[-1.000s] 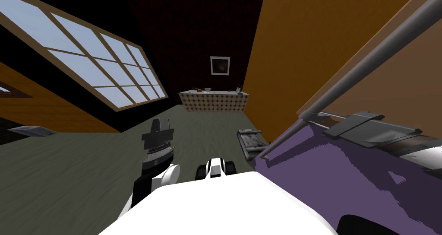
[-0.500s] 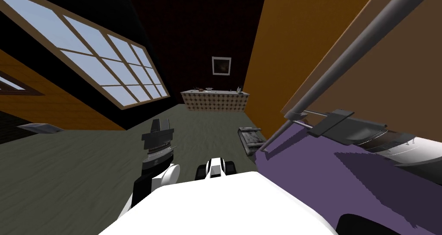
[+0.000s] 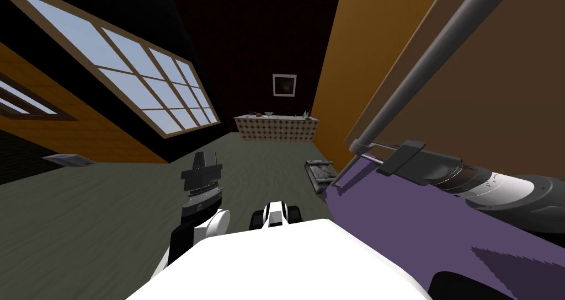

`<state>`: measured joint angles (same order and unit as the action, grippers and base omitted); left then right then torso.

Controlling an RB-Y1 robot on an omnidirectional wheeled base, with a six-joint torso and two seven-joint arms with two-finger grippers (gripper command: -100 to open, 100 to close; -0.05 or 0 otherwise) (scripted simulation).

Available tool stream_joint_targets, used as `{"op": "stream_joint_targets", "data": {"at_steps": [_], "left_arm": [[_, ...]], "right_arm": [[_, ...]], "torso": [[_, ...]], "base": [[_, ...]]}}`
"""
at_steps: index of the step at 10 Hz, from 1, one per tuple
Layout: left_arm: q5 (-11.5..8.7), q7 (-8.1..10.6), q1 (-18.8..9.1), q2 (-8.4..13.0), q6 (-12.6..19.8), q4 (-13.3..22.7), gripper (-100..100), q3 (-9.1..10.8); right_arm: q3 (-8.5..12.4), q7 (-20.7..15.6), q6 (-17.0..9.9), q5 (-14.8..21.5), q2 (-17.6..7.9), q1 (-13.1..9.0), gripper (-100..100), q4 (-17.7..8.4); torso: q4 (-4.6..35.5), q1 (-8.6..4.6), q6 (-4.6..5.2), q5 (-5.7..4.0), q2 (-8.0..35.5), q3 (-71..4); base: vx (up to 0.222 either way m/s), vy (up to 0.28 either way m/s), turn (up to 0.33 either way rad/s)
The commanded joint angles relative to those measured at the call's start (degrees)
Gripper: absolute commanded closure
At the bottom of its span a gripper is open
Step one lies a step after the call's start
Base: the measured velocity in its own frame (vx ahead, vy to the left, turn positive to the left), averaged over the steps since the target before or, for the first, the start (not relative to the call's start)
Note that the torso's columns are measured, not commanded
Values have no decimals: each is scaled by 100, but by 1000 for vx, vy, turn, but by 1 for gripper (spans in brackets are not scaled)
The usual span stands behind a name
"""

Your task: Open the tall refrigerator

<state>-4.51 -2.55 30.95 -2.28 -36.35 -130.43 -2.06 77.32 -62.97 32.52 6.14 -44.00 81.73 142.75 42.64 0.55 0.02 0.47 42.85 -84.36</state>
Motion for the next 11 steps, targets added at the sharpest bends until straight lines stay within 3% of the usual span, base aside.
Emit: {"op": "stream_joint_targets", "data": {"at_steps": [1,5,6,7,11], "left_arm": [[0,0,0,0,0,0,0,0],[0,0,1,0,0,0,0,0],[0,0,1,0,0,0,0,0],[0,0,2,1,0,0,0,1],[0,0,1,0,0,0,0,0]], "right_arm": [[122,-36,146,-165,-74,-95,100,301],[205,-112,353,-369,-251,-234,100,710],[151,-110,373,-305,-238,-186,100,621],[138,-276,602,-459,-416,-173,100,659],[138,-511,883,-699,-657,-170,100,678]], "torso": [[11,-26,14,-5,8,2],[5,-32,8,-12,-9,-11],[4,-36,6,-14,-10,-13],[-4,-60,11,-24,-39,-29],[9,-36,10,-19,7,-2]], "base": [[-190,51,18],[-181,85,12],[-84,40,19],[-184,43,83],[-201,53,57]]}}
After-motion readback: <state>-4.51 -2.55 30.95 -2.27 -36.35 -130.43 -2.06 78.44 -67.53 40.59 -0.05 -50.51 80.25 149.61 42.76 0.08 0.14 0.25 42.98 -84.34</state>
